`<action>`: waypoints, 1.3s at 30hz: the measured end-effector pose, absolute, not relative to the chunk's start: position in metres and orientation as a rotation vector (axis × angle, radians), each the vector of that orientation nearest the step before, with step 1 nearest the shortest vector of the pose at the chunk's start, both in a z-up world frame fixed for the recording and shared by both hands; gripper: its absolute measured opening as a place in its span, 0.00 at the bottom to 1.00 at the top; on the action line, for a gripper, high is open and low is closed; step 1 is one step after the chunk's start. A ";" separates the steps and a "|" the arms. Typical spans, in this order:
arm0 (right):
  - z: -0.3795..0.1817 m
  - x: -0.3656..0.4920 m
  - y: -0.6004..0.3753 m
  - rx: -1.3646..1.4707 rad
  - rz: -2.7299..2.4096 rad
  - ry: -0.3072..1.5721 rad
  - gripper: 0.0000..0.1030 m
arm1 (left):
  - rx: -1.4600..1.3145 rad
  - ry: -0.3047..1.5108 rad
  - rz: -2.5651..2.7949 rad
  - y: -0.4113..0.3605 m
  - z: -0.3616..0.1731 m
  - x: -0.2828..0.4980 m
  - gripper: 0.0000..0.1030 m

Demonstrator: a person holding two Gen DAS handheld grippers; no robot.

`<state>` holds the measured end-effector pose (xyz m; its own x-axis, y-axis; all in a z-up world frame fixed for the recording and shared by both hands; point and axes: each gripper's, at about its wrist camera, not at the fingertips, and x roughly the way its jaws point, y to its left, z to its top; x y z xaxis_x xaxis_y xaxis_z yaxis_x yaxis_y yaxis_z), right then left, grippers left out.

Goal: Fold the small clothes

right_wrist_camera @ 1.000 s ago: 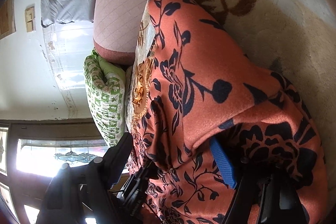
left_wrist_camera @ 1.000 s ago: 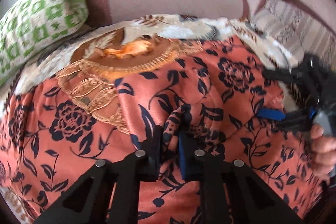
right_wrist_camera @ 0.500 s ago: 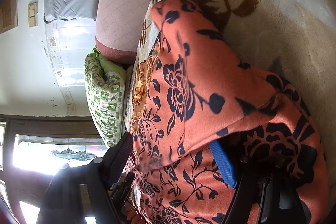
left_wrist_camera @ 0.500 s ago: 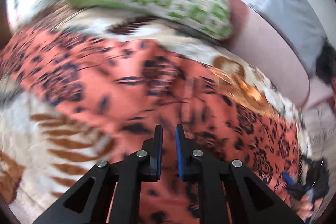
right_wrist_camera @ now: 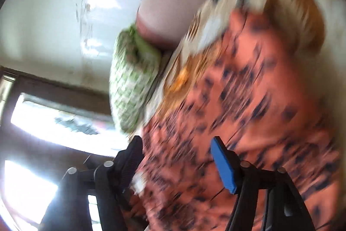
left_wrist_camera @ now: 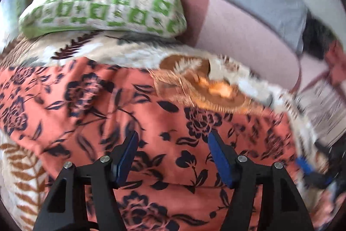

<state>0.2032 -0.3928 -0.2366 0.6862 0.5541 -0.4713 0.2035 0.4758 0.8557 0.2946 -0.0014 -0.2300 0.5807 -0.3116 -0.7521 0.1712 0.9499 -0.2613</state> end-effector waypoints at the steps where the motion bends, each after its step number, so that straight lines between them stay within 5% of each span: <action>1: -0.244 0.203 -0.404 1.118 0.212 0.819 0.57 | -0.134 0.938 -0.265 -0.004 -0.236 0.296 0.65; 8: -0.293 0.205 -0.433 1.256 0.080 0.927 0.47 | 0.063 0.990 -0.125 -0.013 -0.257 0.297 0.62; 18: -0.240 0.233 -0.457 1.150 0.120 0.760 0.48 | 0.110 1.000 -0.090 -0.015 -0.257 0.286 0.62; 26: -0.297 0.288 -0.479 1.241 0.001 0.820 0.42 | 0.101 1.010 -0.096 -0.014 -0.256 0.289 0.62; 39: -0.274 0.225 -0.424 1.112 0.011 0.974 0.48 | 0.070 1.042 -0.009 0.009 -0.257 0.288 0.66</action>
<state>0.2248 -0.4240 -0.2737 0.6061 0.4571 -0.6509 0.4422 0.4865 0.7535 0.2878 0.0094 -0.2567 0.5045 0.0256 -0.8630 0.0412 0.9977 0.0537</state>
